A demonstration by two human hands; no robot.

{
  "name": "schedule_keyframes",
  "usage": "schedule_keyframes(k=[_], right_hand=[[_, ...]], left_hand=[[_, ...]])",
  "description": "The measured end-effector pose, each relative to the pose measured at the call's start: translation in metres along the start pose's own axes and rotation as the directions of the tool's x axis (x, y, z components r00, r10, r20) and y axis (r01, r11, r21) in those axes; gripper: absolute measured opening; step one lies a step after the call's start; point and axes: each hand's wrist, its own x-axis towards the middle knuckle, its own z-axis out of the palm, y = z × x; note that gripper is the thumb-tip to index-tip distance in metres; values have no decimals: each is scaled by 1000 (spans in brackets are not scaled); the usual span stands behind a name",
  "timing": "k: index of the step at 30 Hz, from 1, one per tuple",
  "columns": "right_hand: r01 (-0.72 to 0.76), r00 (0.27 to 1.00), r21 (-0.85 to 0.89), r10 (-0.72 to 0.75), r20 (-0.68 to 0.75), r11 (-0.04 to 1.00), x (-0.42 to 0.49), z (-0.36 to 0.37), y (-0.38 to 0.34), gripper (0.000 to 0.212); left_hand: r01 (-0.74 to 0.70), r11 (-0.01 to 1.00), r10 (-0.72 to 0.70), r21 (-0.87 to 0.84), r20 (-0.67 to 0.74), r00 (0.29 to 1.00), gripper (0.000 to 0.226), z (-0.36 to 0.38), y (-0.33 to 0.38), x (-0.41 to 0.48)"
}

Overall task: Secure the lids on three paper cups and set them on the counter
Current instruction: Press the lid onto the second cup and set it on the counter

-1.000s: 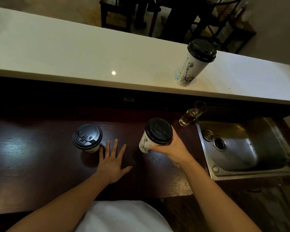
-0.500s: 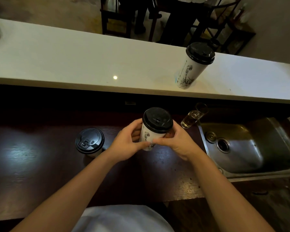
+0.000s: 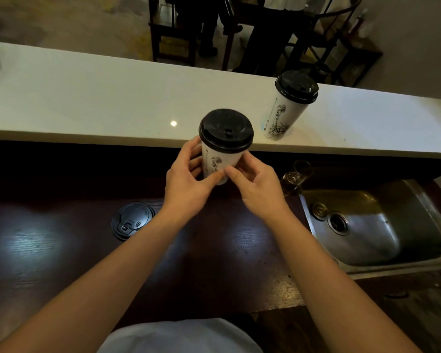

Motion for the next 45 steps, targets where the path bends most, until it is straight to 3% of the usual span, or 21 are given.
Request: schedule_keyframes(k=[9, 22, 31, 45], right_hand=[[74, 984, -83, -87, -159, 994, 35, 9, -17, 41], [45, 985, -180, -74, -156, 983, 72, 19, -11, 41], [17, 987, -213, -50, -149, 977, 86, 21, -8, 35], [-40, 988, -163, 15, -156, 986, 98, 26, -4, 43]], left_hand=[[-126, 974, 120, 190, 40, 992, 83, -7, 36, 43], [-97, 964, 92, 248, 32, 995, 77, -6, 11, 78], [-61, 942, 49, 331, 46, 998, 86, -9, 6, 92], [-76, 917, 65, 391, 41, 997, 85, -9, 3, 98]])
